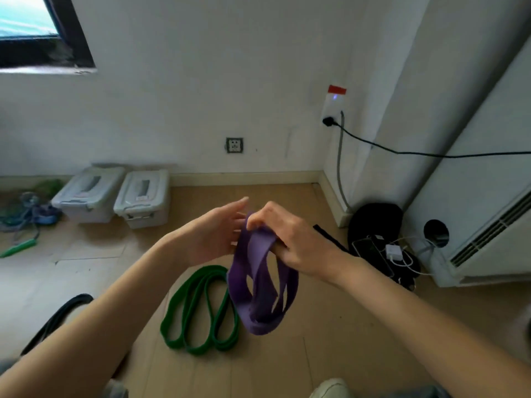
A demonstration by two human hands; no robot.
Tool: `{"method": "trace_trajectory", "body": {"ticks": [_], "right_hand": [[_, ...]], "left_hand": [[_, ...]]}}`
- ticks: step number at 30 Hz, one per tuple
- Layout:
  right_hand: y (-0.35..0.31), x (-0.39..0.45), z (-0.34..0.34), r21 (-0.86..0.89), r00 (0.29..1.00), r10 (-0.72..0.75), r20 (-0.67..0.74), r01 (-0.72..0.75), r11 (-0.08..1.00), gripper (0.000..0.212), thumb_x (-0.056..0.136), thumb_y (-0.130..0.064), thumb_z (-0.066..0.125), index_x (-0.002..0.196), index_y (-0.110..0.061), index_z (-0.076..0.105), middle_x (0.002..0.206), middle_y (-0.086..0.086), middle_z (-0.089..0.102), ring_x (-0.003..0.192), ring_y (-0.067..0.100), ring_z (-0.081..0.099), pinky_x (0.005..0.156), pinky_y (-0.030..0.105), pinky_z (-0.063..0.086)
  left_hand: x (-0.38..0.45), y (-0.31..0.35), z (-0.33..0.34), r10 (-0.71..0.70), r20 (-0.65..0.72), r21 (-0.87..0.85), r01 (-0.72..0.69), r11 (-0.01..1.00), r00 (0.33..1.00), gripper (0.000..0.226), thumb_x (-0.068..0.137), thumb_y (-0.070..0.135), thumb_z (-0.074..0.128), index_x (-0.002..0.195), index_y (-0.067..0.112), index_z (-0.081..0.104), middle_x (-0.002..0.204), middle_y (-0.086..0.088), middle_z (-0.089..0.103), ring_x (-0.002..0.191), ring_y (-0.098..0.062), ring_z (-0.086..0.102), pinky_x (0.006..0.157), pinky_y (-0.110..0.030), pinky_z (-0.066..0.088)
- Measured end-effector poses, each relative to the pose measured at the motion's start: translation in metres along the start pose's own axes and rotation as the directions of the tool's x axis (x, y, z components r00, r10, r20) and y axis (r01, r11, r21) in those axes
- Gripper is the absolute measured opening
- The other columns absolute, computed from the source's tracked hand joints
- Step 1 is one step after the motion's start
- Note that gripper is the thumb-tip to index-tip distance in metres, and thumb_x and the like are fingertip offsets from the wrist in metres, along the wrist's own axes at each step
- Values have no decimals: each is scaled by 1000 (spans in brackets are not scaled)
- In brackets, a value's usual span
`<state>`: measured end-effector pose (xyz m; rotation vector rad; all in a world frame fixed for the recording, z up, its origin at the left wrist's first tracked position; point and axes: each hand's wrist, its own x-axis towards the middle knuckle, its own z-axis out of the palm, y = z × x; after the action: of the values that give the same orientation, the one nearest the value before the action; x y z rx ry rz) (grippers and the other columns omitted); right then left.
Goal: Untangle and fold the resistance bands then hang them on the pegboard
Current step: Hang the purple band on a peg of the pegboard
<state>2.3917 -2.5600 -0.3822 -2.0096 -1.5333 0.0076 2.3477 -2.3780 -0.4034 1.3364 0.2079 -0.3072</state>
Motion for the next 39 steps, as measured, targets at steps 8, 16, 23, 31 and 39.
{"method": "trace_trajectory", "body": {"ticks": [8, 16, 23, 31, 39], "right_hand": [[0, 61, -23, -95, 986, 169, -6, -169, 981, 37, 76, -7, 65, 108, -6, 45, 99, 3, 51, 93, 23, 54, 79, 37, 46], [104, 153, 0, 291, 941, 265, 213, -320, 902, 25, 82, -7, 66, 103, -15, 54, 92, -4, 59, 85, 4, 57, 74, 15, 50], [133, 253, -44, 460, 966, 233, 113, -258, 849, 34, 71, 10, 65, 80, -19, 50, 81, 9, 59, 73, 17, 55, 71, 32, 46], [59, 340, -228, 252, 949, 260, 179, -299, 920, 41, 72, -9, 76, 99, -25, 49, 91, -12, 53, 76, 4, 56, 72, 10, 45], [-59, 380, -406, -203, 988, 153, 15, -147, 968, 32, 81, -18, 46, 97, 6, 60, 93, 19, 62, 90, 35, 59, 76, 42, 45]], "left_hand": [[-3, 34, 8, 198, 12, 330, -190, 925, 980, 57, 60, 50, 80, 94, 6, 67, 81, -8, 67, 78, -20, 62, 73, -28, 52], [88, 45, -103, 82, -43, 291, -66, 955, 996, 54, 57, 36, 79, 98, 7, 61, 68, 0, 64, 61, -11, 60, 61, -25, 50], [128, 148, -146, -11, 135, 332, -35, 943, 991, 34, 73, 16, 70, 105, 14, 59, 77, 3, 66, 68, -9, 62, 62, -21, 51], [79, 367, -104, -43, 47, 528, 12, 849, 998, 34, 69, 21, 68, 101, 17, 57, 89, 0, 65, 79, -12, 63, 67, -19, 49], [-28, 559, -33, -55, 95, 173, 38, 984, 994, 33, 68, 7, 65, 96, -3, 52, 67, -10, 56, 59, -17, 55, 60, -26, 50]]}}
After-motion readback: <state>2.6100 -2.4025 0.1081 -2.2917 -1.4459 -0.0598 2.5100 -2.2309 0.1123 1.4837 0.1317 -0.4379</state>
